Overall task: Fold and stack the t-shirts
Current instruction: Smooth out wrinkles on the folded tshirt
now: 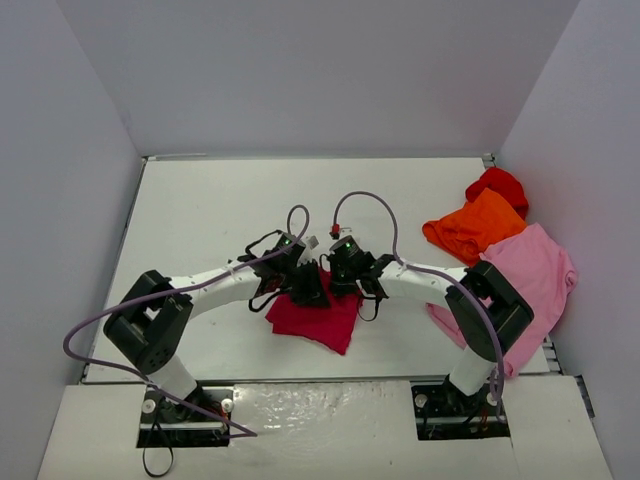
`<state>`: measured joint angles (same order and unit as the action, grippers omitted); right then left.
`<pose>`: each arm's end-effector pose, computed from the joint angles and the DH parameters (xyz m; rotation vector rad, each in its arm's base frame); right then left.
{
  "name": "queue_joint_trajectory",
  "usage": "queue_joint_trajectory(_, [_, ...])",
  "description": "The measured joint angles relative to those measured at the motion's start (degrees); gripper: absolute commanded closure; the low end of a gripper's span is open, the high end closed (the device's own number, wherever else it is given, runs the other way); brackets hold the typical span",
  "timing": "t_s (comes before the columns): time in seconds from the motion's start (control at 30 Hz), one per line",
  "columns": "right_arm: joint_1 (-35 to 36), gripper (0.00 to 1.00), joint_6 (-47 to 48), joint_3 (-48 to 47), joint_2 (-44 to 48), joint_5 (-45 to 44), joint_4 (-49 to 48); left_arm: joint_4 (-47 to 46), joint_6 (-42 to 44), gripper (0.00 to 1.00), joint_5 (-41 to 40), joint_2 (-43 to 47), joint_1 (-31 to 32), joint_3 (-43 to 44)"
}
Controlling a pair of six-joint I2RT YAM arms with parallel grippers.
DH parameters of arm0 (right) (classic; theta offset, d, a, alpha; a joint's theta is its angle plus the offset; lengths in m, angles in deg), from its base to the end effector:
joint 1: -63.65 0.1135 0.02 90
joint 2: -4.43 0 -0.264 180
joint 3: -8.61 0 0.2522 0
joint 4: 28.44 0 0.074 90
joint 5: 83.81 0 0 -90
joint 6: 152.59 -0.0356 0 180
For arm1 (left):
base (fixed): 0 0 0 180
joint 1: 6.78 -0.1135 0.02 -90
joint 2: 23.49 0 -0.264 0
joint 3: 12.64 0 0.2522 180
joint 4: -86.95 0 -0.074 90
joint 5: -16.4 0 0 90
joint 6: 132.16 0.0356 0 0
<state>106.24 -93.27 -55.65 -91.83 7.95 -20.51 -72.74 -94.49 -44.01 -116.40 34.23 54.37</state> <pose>0.2545 0.2354 0.1719 -0.2626 2.3535 0.6892 0.2397 -0.2317 0.1912 0.0189 2.7062 -1.2745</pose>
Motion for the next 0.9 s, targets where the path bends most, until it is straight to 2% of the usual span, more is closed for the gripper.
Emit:
queue_joint_trajectory(0.13, [-2.1, 1.00, 0.8, -0.8, -1.2, 0.9, -1.4, -2.4, -0.8, 1.00, 1.6, 0.1, 0.3, -1.2])
queue_joint_trajectory(0.57, [-3.3, 1.00, 1.2, -1.2, -0.3, 0.1, -1.3, 1.8, 1.2, 1.00, -0.1, 3.1, 0.1, -0.4])
queue_joint_trajectory(0.73, [-3.6, 1.00, 1.8, -1.6, 4.7, -0.7, 0.2, -1.9, 0.6, 1.00, 0.3, -1.0, 0.1, -0.6])
queue_joint_trajectory(0.9, [-3.6, 1.00, 2.3, -3.0, 4.5, -1.1, 0.6, -6.4, -0.5, 1.00, 1.0, -7.9, 0.1, -0.6])
